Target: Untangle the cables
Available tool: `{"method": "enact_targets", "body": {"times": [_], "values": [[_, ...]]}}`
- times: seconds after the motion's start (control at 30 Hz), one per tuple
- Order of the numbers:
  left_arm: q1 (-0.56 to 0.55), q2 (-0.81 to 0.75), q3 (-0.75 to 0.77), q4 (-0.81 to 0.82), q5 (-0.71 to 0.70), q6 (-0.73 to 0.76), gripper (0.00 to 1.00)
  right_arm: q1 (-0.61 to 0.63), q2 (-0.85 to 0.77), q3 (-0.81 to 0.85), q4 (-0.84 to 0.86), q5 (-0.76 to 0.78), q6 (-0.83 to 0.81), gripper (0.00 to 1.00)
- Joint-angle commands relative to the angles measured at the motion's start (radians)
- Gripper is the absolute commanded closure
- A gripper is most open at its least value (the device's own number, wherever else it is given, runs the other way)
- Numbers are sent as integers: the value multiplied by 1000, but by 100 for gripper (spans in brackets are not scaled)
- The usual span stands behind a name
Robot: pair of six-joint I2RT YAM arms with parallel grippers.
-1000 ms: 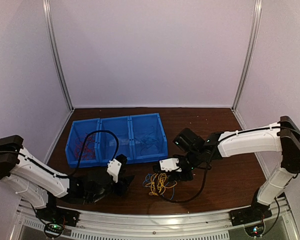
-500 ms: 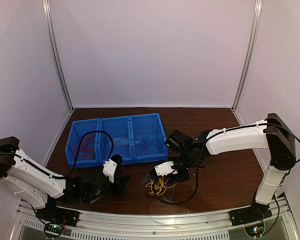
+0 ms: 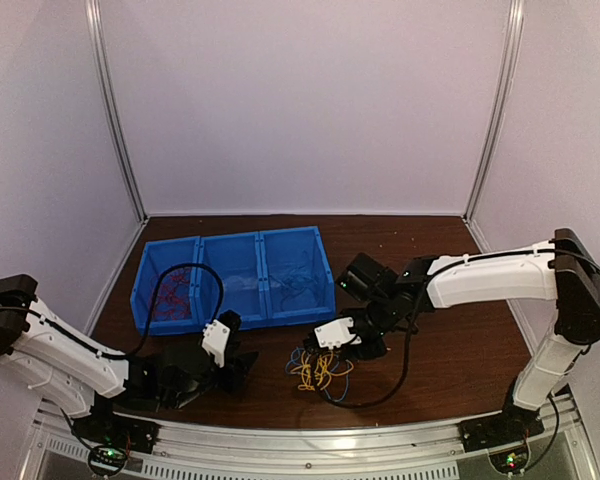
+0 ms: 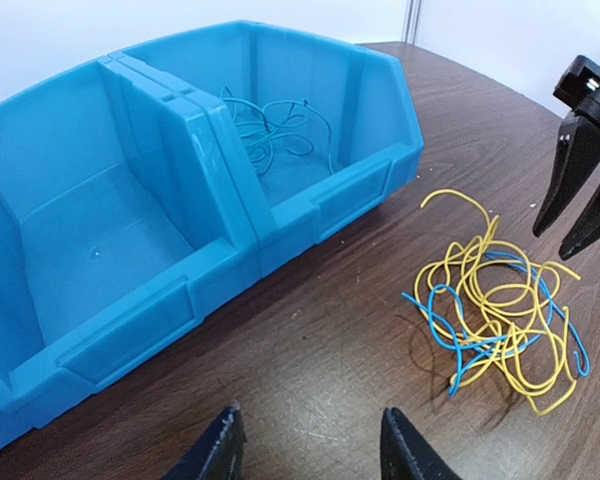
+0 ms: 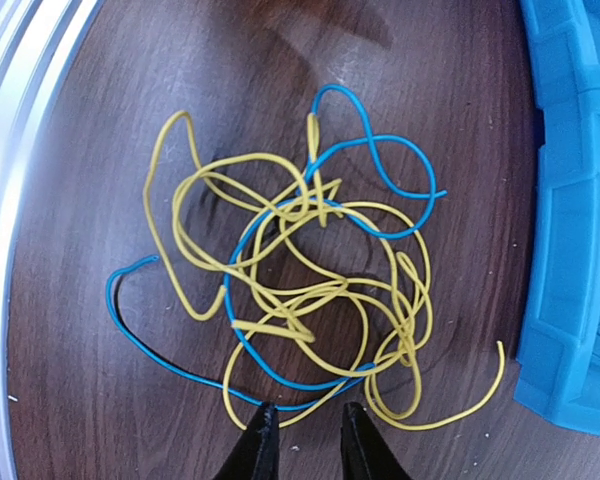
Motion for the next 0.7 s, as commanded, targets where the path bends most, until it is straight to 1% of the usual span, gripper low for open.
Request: {"method": "enact_targets", "body": {"times": [0.0,0.13,0.37,0.67], "values": [[-2,-14,-12,43,-14,-4,53,24,7,-23,-17,28,-3,78],[-2,-32,-25,44,-18,-10,53,39,34,-15,-3,43,-5,78],[-2,-46,-35,34,-26,-16,53,47,83,-8,43,79,-4,74],[-2,-38,-33,35,-29,-16,53,47,114,-9,86,81,6,73]]}}
